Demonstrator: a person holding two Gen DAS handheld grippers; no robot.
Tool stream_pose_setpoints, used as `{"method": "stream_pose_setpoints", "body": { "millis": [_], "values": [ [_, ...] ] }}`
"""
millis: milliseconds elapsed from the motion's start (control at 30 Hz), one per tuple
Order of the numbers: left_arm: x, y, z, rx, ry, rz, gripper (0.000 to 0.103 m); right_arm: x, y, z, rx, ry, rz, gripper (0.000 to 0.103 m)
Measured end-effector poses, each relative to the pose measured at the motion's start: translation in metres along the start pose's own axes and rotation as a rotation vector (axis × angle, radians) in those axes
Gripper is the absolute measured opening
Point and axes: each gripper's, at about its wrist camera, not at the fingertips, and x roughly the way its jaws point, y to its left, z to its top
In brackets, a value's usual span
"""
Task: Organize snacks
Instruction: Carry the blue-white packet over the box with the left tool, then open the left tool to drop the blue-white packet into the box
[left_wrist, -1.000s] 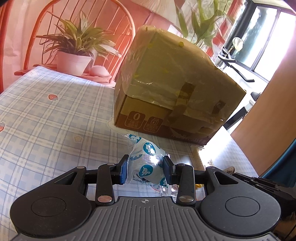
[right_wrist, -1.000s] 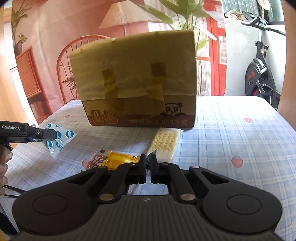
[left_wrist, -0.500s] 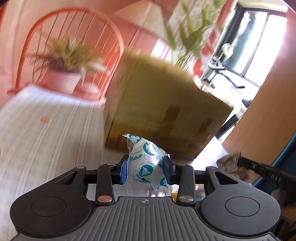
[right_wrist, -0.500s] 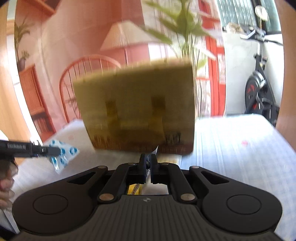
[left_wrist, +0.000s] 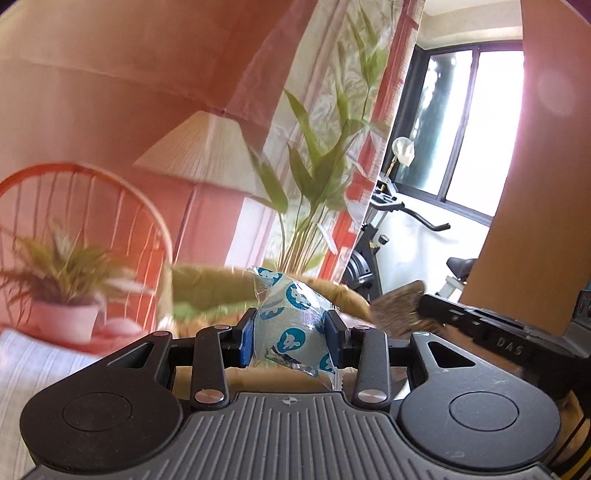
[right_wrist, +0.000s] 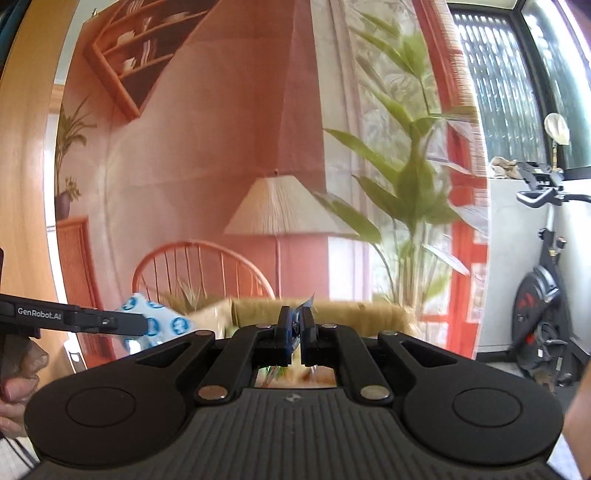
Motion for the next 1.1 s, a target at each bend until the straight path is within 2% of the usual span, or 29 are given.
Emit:
{"method": "stream_pose_setpoints", "body": {
  "millis": [233,500,533,600,633,667,1100],
  "values": [
    [0.057,0.014,0.016,-0.001,0.074,0.055,0.04,0.064,-0.019,-0.002,0.114,0.047,0.027,0.004],
    [0.092,0.025,0.007,0.018,0.153,0.105,0.042,0.102,-0.021,-0.028,0.129,0.161,0.014,0.006],
    [0.093,0.026,0.006,0.02,0.157,0.11,0.045,0.103,-0.021,-0.03,0.124,0.173,0.003,0.008],
    [0.091,0.027,0.006,0.031,0.16,0.12,0.054,0.101,-0.02,-0.034,0.109,0.178,-0.032,0.022],
    [0.088,0.027,0.006,0.036,0.153,0.123,0.056,0.097,-0.02,-0.035,0.102,0.167,-0.046,0.038],
    [0.086,0.027,0.007,0.039,0.147,0.122,0.056,0.092,-0.021,-0.036,0.102,0.152,-0.049,0.042],
    [0.025,0.016,0.009,0.057,0.099,0.091,0.06,0.022,-0.022,-0.037,0.117,0.116,-0.076,0.041]
  ]
}}
